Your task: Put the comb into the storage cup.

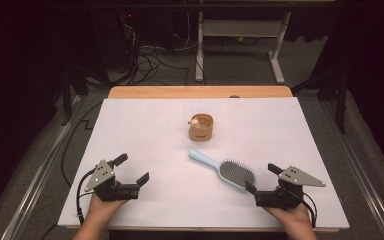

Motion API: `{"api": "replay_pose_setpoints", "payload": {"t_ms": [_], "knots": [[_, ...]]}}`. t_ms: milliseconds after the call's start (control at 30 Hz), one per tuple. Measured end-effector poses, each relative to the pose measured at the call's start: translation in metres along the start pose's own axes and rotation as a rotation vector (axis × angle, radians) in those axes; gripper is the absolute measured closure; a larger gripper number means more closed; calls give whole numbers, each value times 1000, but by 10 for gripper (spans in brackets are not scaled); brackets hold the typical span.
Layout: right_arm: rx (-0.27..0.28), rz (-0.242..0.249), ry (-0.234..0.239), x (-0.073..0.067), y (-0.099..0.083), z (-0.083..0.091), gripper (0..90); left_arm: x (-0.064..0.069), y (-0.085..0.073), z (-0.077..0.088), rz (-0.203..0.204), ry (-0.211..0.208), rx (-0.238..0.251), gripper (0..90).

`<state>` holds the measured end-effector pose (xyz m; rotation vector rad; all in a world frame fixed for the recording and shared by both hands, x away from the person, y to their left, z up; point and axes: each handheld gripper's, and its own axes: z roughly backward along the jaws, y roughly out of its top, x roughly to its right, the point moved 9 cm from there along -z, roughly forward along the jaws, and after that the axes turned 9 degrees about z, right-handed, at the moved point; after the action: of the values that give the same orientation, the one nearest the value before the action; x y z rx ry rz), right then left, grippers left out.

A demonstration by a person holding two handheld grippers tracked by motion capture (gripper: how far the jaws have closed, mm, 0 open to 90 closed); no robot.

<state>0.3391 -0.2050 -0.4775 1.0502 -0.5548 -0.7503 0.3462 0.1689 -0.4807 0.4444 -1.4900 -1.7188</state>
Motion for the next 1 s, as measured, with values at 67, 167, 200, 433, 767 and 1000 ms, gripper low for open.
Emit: {"api": "replay_pose_setpoints", "payload": {"t_ms": [67, 167, 200, 433, 767, 1000], "knots": [[-37, 16, -4, 4, -1, -1, 1, 0, 1, 0, 6, -5, 0, 4], [-88, 19, 14, 9, -2, -3, 1, 1, 3, -1, 0, -6, 11, 4], [-88, 19, 14, 9, -2, -3, 1, 0, 3, -1, 2, -5, 14, 4], [-272, 68, 77, 8, -14, -13, 1, -1, 1, -3, -1, -9, -8, 3], [-446, 100, 129, 9, -31, -20, 1, 2, -2, -4, -30, -19, -21, 3], [-544, 135, 158, 7, -38, -22, 1, 5, -4, -5, -47, -23, -25, 3]]}}
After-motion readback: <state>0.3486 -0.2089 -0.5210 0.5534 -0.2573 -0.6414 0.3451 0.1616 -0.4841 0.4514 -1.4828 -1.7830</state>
